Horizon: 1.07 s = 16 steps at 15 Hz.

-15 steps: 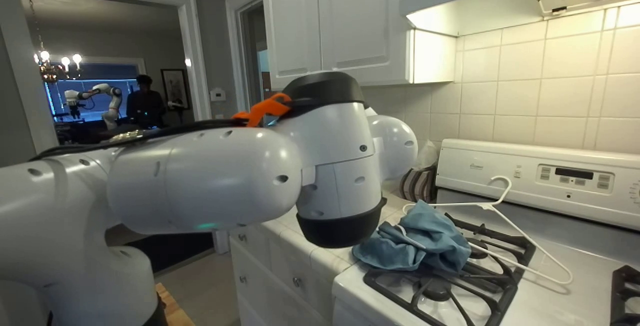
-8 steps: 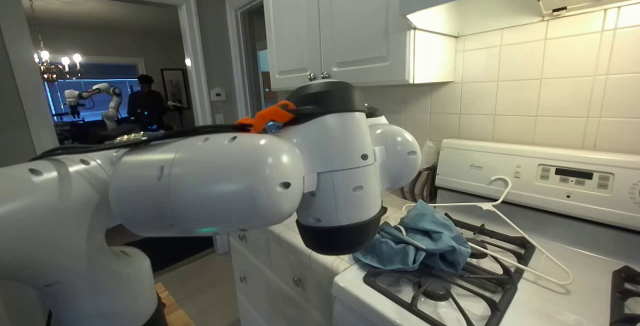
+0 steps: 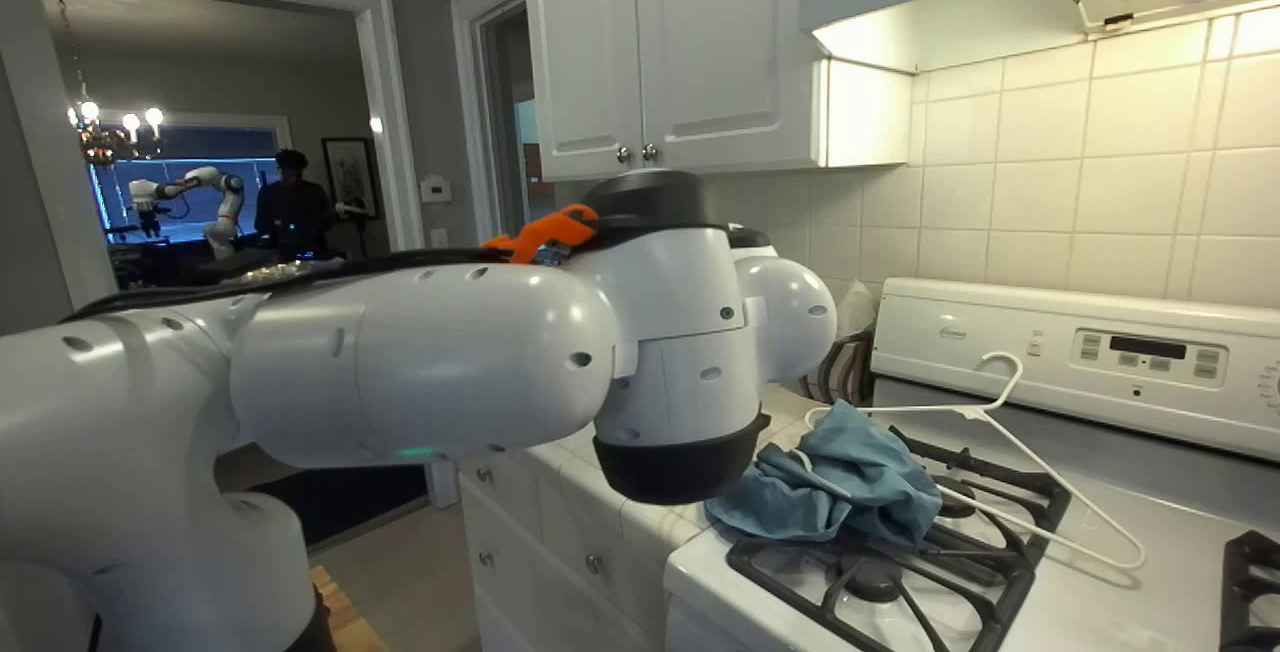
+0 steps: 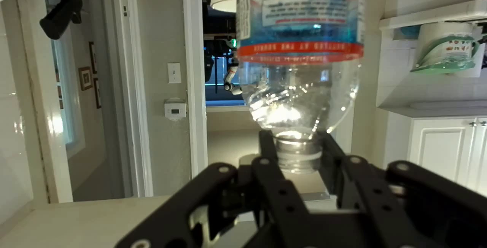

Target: Pick up the water bottle, put it in an upright position and move the black cup to the right

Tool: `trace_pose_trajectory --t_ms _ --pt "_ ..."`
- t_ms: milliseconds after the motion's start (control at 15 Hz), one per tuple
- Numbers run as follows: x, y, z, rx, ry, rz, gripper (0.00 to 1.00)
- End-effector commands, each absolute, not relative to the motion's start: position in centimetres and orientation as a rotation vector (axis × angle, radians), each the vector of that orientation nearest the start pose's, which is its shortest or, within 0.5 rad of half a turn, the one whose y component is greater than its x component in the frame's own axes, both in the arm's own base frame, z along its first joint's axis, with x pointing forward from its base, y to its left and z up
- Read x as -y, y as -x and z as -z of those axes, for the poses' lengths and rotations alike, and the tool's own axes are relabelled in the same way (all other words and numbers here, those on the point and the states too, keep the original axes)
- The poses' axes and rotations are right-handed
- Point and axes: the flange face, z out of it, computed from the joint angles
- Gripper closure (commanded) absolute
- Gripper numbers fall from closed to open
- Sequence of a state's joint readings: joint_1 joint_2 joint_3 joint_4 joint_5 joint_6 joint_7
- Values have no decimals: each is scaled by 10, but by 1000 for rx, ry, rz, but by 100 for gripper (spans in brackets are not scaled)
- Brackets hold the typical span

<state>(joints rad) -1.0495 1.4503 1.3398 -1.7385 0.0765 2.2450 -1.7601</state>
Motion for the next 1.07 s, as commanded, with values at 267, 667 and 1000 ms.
trace_pose_trajectory --t_ms 267,667,1000 --pt "-54 -663 -225 1436 1297 1096 92" --pt "-66 -665 -230 1489 1284 1073 36" --pt "-68 -665 -236 1503 1300 1055 2"
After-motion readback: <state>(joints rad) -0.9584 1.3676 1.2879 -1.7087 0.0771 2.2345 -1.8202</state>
